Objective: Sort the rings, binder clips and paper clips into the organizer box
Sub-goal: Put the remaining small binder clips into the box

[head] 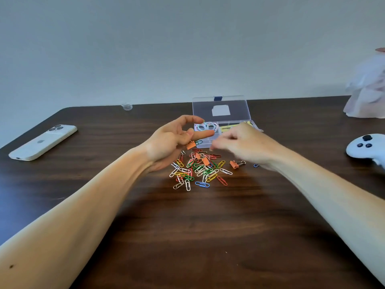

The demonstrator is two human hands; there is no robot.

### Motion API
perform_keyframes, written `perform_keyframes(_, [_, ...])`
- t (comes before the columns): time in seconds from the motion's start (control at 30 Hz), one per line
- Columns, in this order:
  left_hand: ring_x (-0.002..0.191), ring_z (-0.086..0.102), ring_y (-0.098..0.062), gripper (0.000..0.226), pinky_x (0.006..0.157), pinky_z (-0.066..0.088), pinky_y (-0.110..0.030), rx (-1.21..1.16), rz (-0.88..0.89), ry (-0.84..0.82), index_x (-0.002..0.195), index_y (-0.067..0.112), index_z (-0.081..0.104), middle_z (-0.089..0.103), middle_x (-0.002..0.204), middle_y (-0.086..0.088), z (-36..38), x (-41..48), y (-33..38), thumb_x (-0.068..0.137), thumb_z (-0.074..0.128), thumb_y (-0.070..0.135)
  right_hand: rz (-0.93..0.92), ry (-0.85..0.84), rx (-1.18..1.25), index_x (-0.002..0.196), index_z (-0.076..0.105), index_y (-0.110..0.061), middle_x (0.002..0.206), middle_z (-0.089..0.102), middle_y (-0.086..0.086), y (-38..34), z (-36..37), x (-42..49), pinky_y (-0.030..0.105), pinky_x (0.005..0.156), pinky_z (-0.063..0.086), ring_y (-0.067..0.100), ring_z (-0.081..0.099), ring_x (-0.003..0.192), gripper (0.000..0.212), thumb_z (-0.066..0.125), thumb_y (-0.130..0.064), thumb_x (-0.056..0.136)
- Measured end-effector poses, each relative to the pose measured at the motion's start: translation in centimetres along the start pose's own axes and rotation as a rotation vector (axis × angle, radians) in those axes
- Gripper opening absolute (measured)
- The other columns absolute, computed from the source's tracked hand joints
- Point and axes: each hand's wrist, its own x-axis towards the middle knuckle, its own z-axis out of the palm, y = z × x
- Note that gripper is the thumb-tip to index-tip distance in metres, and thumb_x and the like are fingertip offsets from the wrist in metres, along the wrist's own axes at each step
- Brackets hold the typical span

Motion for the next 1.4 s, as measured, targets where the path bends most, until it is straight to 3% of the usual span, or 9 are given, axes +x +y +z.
perform_keyframes(0.1, [0.104, 0.067, -0.027, 0.030, 0.084, 0.053, -0.028, -0.091, 0.013, -0.060, 0.127, 0.006, 0.042, 0.067, 0.120, -0.023, 0.7, 0.0, -0.3, 0.102, 0.028, -0.004, -0.119, 0.028, -0.029, 0.090, 0.081, -0.022, 0.073, 0.066, 0.025, -0.3, 1.0, -0.2, 0.030, 0.057, 0.034, 0.007, 0.040, 0.045, 0.019, 0.070, -0.036, 0.088])
perform_keyframes(0.27, [0.066, 0.068, -0.013, 0.026, 0.063, 0.050, -0.021, -0.101, -0.005, -0.083, 0.120, 0.006, 0.044, 0.074, 0.104, -0.018, 1.5, -0.4, -0.4, 0.102, 0.028, -0.005, -0.144, 0.100, -0.007, 0.086, 0.082, -0.021, 0.054, 0.059, 0.000, -0.2, 1.2, -0.1, 0.025, 0.050, 0.034, 0.005, 0.042, 0.039, 0.014, 0.069, -0.025, 0.089])
perform_keyframes(0.37, [0.073, 0.070, -0.010, 0.026, 0.066, 0.050, -0.022, -0.016, -0.017, -0.063, 0.121, 0.008, 0.044, 0.064, 0.122, -0.022, 1.2, -0.3, -0.2, 0.104, 0.028, -0.003, -0.129, 0.116, -0.007, 0.081, 0.082, -0.021, 0.050, 0.056, -0.004, 0.0, 0.8, 0.0, 0.023, 0.050, 0.032, 0.006, 0.038, 0.040, 0.014, 0.070, -0.024, 0.088])
perform_keyframes(0.47, [0.104, 0.069, -0.022, 0.027, 0.094, 0.054, -0.035, 0.016, -0.044, 0.000, 0.124, 0.008, 0.047, 0.065, 0.124, -0.021, 0.2, -0.1, 0.1, 0.105, 0.029, 0.002, -0.081, 0.138, -0.007, 0.084, 0.081, -0.020, 0.044, 0.058, -0.017, 0.4, 0.0, 0.1, 0.016, 0.051, 0.035, -0.002, 0.048, 0.041, 0.012, 0.071, -0.025, 0.088])
perform_keyframes(0.63, [0.058, 0.052, -0.011, 0.034, 0.061, 0.048, -0.026, 0.424, 0.128, 0.159, 0.098, 0.012, 0.060, 0.072, 0.091, -0.009, -0.4, 0.3, -0.4, 0.104, 0.029, -0.002, 0.049, 0.033, 0.010, 0.094, 0.076, -0.006, 0.062, 0.057, 0.005, 0.9, -0.3, 0.4, 0.025, 0.053, 0.032, 0.005, 0.038, 0.043, 0.027, 0.059, -0.027, 0.096])
perform_keyframes(0.77, [0.060, 0.035, -0.026, 0.034, 0.059, 0.032, -0.036, 0.661, 0.143, 0.200, 0.098, 0.014, 0.066, 0.066, 0.070, 0.008, -0.4, 0.5, -0.3, 0.100, 0.036, -0.001, 0.247, -0.057, 0.609, 0.112, 0.065, 0.010, 0.083, 0.064, 0.017, 0.5, -1.5, 0.5, 0.027, 0.053, 0.045, 0.017, 0.049, 0.061, 0.027, 0.050, 0.002, 0.091])
perform_keyframes(0.93, [0.064, 0.045, -0.016, 0.018, 0.060, 0.039, -0.024, 0.767, 0.116, 0.183, 0.099, 0.014, 0.070, 0.063, 0.076, -0.003, 0.2, 0.5, -0.1, 0.093, 0.056, 0.005, 0.286, -0.128, 0.729, 0.119, 0.060, 0.008, 0.106, 0.067, 0.029, 1.3, -2.3, 0.4, 0.039, 0.082, 0.061, 0.032, 0.071, 0.091, 0.041, 0.035, 0.023, 0.090])
perform_keyframes(1.27, [0.040, 0.042, -0.003, 0.009, 0.048, 0.032, -0.009, 0.977, 0.092, 0.054, 0.095, 0.019, 0.075, 0.069, 0.072, 0.007, -0.4, 0.7, 0.2, 0.087, 0.071, 0.017, 0.116, -0.014, 0.442, 0.091, 0.071, -0.003, 0.091, 0.074, 0.018, 2.3, -2.5, 0.7, 0.031, 0.082, 0.061, 0.026, 0.075, 0.084, 0.035, 0.045, 0.021, 0.089])
perform_keyframes(1.4, [0.049, 0.048, 0.000, 0.016, 0.052, 0.034, -0.007, 1.087, 0.059, -0.030, 0.097, 0.025, 0.075, 0.071, 0.086, 0.006, -0.3, 0.8, 0.4, 0.083, 0.075, 0.032, 0.090, 0.062, 0.244, 0.063, 0.065, -0.003, 0.067, 0.061, 0.011, 1.9, -2.7, 0.8, 0.029, 0.055, 0.041, 0.023, 0.050, 0.065, 0.034, 0.039, 0.014, 0.076])
